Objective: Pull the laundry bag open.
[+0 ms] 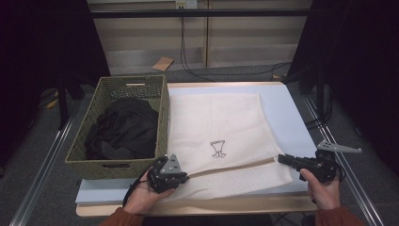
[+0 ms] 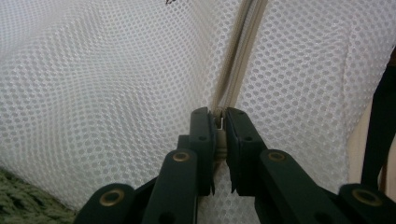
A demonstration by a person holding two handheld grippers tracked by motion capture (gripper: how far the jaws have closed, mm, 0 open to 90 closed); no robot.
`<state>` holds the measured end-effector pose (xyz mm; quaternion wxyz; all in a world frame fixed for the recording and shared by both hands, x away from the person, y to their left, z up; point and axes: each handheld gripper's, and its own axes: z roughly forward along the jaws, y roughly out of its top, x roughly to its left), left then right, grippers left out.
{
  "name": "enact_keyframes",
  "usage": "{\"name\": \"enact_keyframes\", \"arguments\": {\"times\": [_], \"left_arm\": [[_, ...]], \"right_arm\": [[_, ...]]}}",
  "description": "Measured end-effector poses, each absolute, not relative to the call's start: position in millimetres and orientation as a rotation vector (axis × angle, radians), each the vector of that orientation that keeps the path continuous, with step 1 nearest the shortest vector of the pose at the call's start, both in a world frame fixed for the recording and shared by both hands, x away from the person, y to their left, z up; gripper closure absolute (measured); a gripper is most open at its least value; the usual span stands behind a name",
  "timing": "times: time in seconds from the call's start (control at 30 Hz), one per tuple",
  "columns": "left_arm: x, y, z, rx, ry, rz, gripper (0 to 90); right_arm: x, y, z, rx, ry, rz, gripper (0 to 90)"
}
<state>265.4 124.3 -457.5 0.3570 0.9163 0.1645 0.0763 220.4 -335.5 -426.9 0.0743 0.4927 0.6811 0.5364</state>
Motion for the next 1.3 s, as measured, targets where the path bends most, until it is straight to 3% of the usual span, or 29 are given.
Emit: {"name": "enact_keyframes", "arguments": {"times": [1.3], "left_arm": [[253.4,171.6,-450.2,2.326,0.518,0.305,81.9]], "right_arm": [[217.7,-339.8,-434.1,1.514,2.046,1.557,84.8]]}}
